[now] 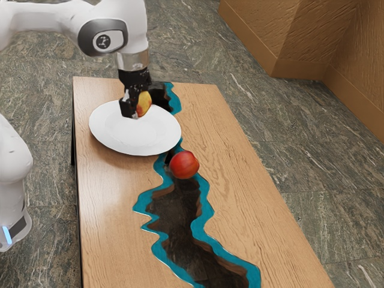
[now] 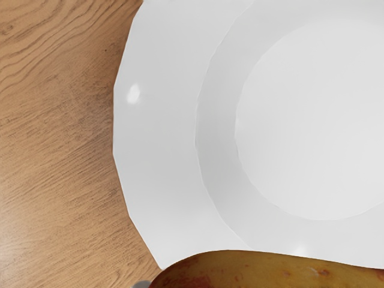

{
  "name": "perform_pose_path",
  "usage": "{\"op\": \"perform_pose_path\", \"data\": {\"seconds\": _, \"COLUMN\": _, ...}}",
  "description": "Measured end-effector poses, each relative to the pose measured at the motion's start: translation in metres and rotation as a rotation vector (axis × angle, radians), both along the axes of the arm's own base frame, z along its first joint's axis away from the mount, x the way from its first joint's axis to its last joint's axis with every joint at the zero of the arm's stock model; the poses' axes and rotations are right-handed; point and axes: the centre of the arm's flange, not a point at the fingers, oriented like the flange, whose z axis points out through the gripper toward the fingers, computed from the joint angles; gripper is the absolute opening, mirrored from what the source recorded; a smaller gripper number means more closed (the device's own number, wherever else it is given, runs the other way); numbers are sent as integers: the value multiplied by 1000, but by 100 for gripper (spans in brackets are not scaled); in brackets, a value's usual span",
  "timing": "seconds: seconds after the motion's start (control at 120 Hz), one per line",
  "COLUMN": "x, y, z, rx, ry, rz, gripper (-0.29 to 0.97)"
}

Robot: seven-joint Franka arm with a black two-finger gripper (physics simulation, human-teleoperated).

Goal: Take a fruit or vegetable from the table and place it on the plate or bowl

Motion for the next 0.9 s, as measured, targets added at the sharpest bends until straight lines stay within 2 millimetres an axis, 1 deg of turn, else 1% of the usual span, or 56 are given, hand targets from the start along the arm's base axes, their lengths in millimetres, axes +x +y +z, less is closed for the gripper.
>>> {"op": "perform_pose_path", "data": {"seconds": 0.125, "x": -4, "y": 20, "z": -7, "rx": -38, "ry": 21, "rz": 68, "gripper": 3}}
{"op": "perform_pose_path", "data": {"seconds": 0.283, "x": -6, "y": 28, "z": -9, "rx": -72, "ry": 27, "rz": 96, "gripper": 3}}
{"op": "perform_pose_path", "data": {"seconds": 0.467, "x": -11, "y": 55, "z": -12, "rx": -99, "ry": 31, "rz": 177, "gripper": 3}}
{"op": "perform_pose_path", "data": {"seconds": 0.633, "x": -3, "y": 81, "z": -23, "rx": -152, "ry": 53, "rz": 227, "gripper": 3}}
{"op": "perform_pose_path", "data": {"seconds": 0.733, "x": 9, "y": 101, "z": -24, "rx": -182, "ry": 61, "rz": 245, "gripper": 3}}
{"op": "perform_pose_path", "data": {"seconds": 0.833, "x": 15, "y": 110, "z": -25, "rx": -196, "ry": 62, "rz": 245, "gripper": 3}}
{"op": "perform_pose_path", "data": {"seconds": 0.85, "x": 15, "y": 110, "z": -25, "rx": -197, "ry": 62, "rz": 243, "gripper": 6}}
{"op": "perform_pose_path", "data": {"seconds": 0.9, "x": 16, "y": 110, "z": -25, "rx": -200, "ry": 57, "rz": 239, "gripper": 20}}
